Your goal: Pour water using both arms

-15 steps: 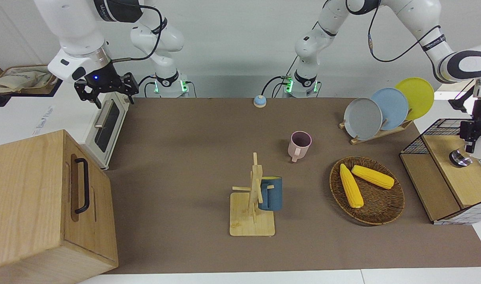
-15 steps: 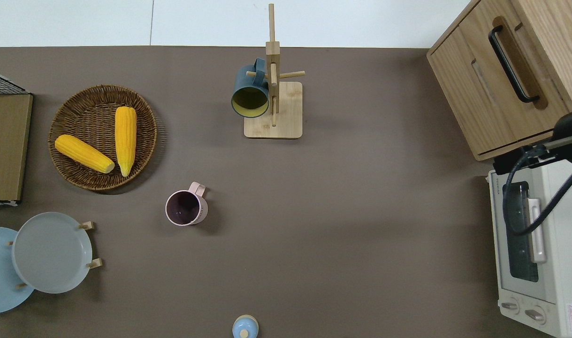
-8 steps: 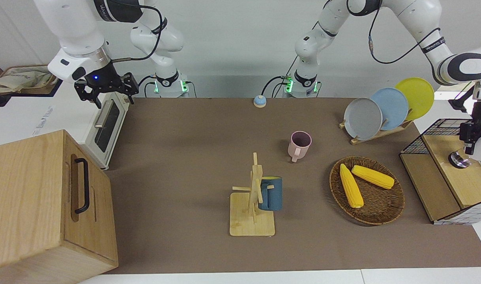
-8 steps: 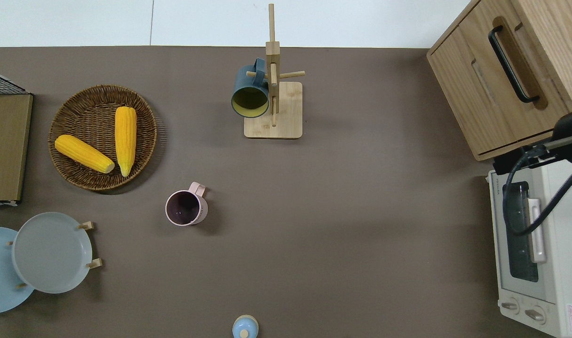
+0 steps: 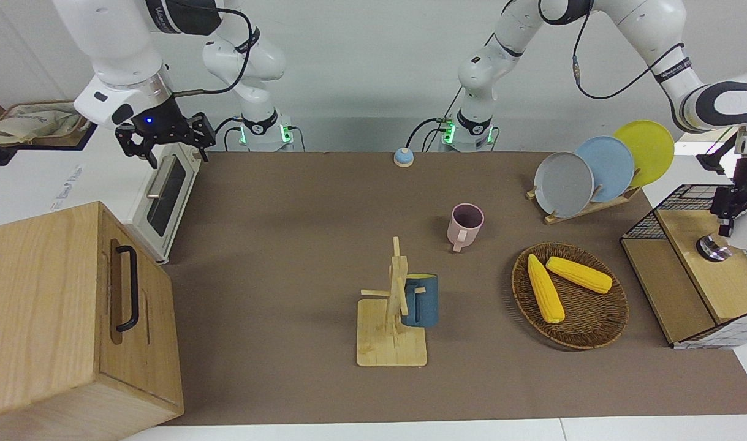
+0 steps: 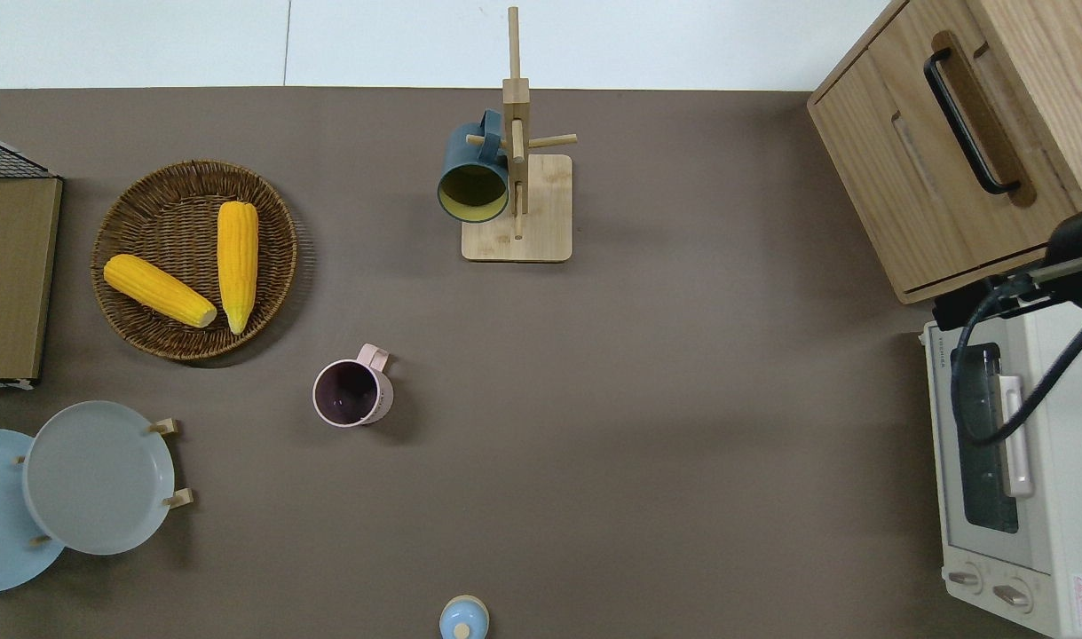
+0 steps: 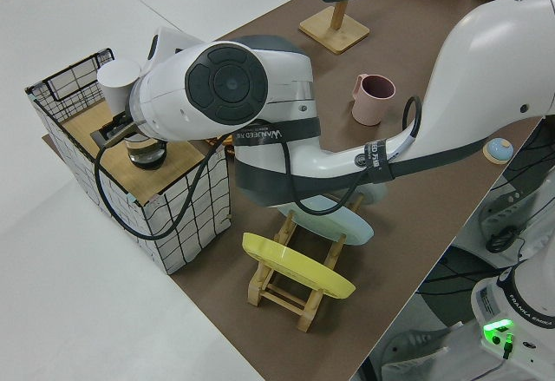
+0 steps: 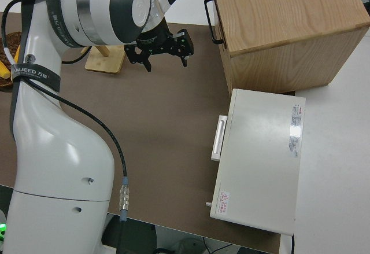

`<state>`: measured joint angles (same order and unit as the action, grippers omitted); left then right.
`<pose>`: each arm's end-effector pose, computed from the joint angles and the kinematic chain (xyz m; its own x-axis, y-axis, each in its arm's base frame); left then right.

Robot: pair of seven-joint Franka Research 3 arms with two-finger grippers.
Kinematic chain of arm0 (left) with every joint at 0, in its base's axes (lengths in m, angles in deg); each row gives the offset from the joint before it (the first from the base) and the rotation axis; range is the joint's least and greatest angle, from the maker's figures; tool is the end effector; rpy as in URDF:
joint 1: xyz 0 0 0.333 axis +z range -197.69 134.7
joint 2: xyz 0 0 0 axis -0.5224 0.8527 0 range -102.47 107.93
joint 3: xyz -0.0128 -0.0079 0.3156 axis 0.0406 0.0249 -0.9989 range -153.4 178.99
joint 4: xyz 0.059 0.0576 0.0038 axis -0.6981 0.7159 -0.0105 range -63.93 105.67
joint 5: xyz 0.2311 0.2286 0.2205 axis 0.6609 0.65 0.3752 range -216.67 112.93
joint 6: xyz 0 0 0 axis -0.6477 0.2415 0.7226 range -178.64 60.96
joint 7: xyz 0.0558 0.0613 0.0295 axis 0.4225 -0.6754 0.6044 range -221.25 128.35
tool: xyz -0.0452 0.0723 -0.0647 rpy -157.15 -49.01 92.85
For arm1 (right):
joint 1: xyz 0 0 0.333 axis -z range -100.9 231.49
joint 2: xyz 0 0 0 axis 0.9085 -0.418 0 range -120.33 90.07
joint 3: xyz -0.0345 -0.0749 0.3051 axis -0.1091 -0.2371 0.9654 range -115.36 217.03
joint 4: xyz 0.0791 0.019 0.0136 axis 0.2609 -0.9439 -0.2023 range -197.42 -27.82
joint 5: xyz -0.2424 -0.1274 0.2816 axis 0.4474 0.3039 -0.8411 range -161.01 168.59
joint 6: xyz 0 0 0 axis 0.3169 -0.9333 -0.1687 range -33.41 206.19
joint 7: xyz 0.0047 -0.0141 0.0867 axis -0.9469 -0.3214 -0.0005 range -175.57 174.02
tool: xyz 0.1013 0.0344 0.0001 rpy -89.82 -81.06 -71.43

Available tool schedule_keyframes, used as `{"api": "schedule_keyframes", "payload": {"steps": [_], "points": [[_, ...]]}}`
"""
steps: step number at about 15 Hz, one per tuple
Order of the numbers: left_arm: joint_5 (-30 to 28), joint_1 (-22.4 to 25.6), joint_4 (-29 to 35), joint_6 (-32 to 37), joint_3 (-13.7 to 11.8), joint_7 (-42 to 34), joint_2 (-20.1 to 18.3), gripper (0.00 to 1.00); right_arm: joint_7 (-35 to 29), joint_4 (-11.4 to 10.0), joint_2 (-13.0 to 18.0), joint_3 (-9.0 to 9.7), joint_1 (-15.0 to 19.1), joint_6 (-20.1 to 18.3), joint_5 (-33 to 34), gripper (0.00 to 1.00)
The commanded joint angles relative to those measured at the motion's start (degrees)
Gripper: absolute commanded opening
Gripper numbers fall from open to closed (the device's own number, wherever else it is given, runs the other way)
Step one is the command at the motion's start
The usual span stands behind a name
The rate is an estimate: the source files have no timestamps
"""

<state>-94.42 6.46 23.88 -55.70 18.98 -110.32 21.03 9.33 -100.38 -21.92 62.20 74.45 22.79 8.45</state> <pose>0.5824 0.3735 0.4836 0.7090 -0.0319 0.7045 -0.0806 -0.9961 0.0360 0.5753 0.0048 0.6335 0.9756 0.2014 -0.0876 0.2057 -0.9777 0.0431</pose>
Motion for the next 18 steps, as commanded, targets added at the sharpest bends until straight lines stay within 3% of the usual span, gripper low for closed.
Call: {"api": "schedule_keyframes", "payload": {"steps": [1,6,8,12,18], "points": [[0.9,0.6,-2.7,1.1,0.3,2.9,1.1,1.00,-0.5,-0.3,0.5,-0.11,-0.1,0.3,-0.7,0.985],[10.3,0.7,-3.4,5.7,0.1,11.6,0.3,1.00,-0.5,-0.3,0.5,-0.11,-0.1,0.3,-0.7,0.985],[12.2,0.5,-4.4,9.2,-1.5,15.2,0.3,1.00,-0.5,-0.3,0.6,-0.11,-0.1,0.3,-0.7,0.985],[20.3,0.6,-6.5,15.3,-2.2,19.8,0.1,1.00,-0.5,-0.3,0.5,-0.11,-0.1,0.3,-0.7,0.985],[26.3,0.5,-7.0,21.7,-2.2,27.2,-2.6,1.00,-0.5,-0.3,0.6,-0.11,-0.1,0.3,-0.7,0.985]]}}
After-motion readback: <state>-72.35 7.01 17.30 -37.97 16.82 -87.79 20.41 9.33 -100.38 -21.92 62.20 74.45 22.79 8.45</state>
